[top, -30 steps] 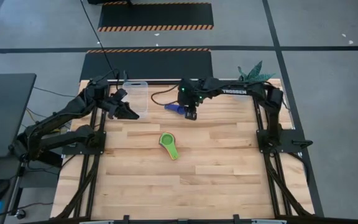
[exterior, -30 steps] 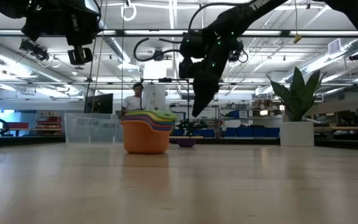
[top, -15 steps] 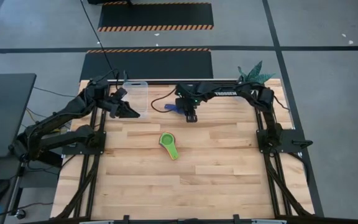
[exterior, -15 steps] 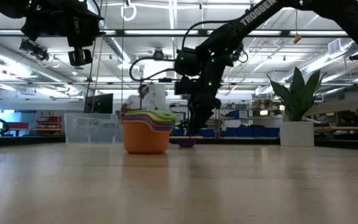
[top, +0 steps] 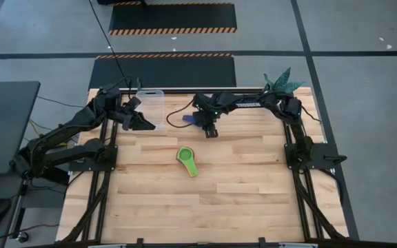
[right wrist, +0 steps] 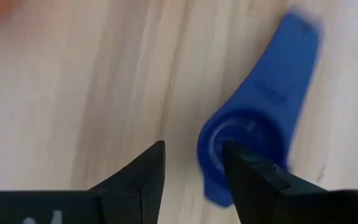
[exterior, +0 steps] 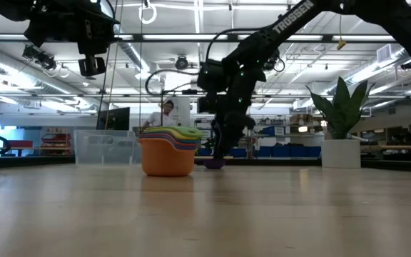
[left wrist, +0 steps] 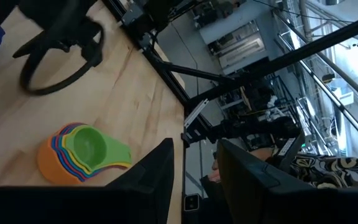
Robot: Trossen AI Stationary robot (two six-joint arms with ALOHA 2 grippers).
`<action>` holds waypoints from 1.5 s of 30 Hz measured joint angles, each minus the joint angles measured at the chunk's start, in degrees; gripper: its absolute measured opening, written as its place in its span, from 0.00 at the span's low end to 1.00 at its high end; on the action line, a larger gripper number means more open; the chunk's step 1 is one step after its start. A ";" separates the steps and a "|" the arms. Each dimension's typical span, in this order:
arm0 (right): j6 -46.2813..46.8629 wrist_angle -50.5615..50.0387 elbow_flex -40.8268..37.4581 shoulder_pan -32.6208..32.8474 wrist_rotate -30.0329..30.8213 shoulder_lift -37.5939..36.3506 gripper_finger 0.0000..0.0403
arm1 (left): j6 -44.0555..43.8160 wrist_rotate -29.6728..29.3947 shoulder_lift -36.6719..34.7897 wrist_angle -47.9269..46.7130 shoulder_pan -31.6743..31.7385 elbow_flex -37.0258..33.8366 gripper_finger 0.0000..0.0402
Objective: Nest measuring cups in basket
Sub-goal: Stack the blue measuring cup on top of the green measuring cup
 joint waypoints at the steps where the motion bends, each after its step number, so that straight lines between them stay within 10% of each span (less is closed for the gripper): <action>1: -0.04 -0.22 -0.04 0.19 1.25 0.80 0.41 | -0.21 -0.01 0.00 -0.02 0.02 0.00 0.32; 9: -1.37 1.12 0.20 1.02 7.54 3.49 0.37 | -1.81 0.01 0.00 -0.04 0.02 0.01 0.32; 17: -0.89 3.13 0.11 1.03 6.98 3.22 0.05 | -1.84 0.01 0.00 -0.07 0.00 0.02 0.32; 32: -16.54 -23.92 20.86 2.67 -2.85 2.99 0.03 | -1.87 3.84 -0.02 -0.08 0.00 0.02 0.32; 45: 16.29 -26.41 30.76 9.19 0.17 2.94 0.03 | -4.24 3.20 -0.02 -0.07 0.02 0.02 0.32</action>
